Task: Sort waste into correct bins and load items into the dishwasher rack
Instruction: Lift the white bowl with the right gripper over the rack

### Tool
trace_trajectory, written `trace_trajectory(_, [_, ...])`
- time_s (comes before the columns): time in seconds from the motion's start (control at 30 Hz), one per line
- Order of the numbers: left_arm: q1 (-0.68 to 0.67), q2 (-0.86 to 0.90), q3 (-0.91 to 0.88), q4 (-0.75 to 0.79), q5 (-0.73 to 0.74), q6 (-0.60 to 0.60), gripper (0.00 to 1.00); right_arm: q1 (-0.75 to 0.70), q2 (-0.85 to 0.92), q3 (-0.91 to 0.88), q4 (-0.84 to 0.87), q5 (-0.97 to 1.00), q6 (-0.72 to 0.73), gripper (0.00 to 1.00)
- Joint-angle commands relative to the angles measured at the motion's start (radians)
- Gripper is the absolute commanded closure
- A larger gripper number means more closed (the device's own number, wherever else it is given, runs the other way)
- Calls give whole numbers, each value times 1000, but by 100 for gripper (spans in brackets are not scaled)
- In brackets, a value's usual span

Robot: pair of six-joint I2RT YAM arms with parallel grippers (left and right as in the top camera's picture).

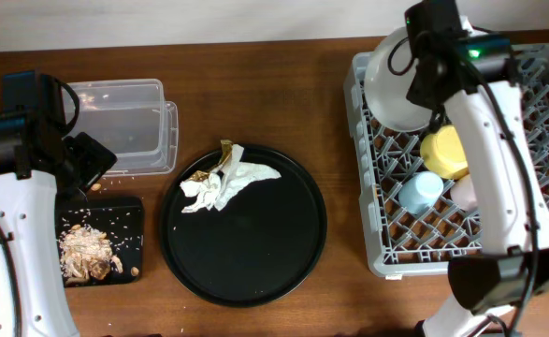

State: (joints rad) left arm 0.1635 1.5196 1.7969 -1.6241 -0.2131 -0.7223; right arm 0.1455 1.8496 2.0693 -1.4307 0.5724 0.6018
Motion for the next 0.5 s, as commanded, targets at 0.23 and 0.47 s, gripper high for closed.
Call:
trace_trajectory(0.23, [3, -9, 0, -2, 0, 5, 1, 10, 178, -12, 53, 200, 95, 96])
trace_trajectory(0.47, [3, -9, 0, -2, 0, 5, 1, 66, 245, -14, 61, 199, 96, 96])
